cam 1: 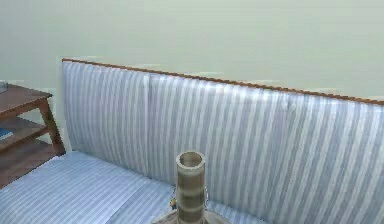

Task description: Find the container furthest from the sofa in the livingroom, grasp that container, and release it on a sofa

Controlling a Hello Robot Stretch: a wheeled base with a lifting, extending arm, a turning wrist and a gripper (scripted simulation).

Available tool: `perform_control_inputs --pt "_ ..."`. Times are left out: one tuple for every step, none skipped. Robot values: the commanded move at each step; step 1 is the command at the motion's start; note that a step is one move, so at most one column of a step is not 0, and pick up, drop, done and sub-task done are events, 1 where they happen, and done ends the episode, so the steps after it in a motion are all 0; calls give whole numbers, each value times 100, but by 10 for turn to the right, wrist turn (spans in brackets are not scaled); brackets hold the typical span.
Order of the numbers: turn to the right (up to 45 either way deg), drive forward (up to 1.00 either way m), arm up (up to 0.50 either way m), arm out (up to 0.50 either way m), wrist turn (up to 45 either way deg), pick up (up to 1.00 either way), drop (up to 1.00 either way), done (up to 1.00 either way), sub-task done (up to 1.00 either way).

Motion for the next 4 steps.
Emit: perform_control_inputs --pt "-450 0 0 0 0 0 0 0 0" --pt "-180 0 0 0 0 0 0 0 0" --pt "0 50 0 0 0 0 0 0 0" --pt "-30 0 0 0 0 0 0 0 0"
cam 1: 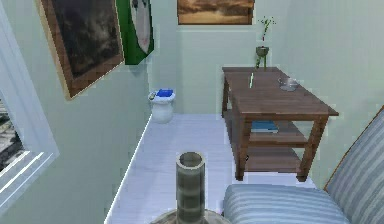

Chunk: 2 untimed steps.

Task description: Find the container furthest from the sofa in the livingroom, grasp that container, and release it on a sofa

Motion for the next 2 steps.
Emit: perform_control_inputs --pt "0 0 0 14 0 0 0 0 0" --pt "0 0 0 0 450 0 0 0 0"
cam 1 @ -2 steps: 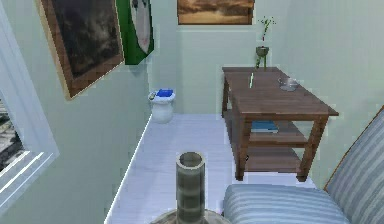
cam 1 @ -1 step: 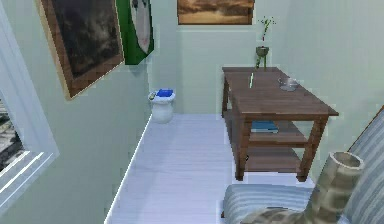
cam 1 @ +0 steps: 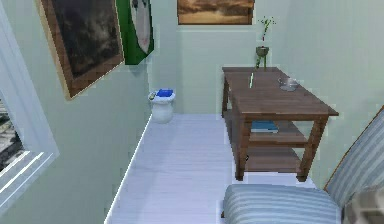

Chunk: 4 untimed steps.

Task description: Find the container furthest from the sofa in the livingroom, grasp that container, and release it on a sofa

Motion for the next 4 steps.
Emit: perform_control_inputs --pt "0 0 0 0 450 0 0 0 0" --pt "0 0 0 0 420 0 0 0 0" --pt "0 0 -40 0 0 0 0 0 0" --pt "0 0 -32 0 0 0 0 0 0"
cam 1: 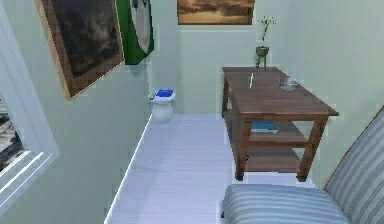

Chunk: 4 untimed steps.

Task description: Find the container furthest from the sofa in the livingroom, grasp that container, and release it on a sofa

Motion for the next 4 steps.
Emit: perform_control_inputs --pt "0 0 0 0 0 0 100 0 0" --pt "0 0 10 0 0 0 0 0 0" --pt "0 0 0 -8 0 0 0 0 0" --pt "0 0 0 0 0 0 0 100 0"
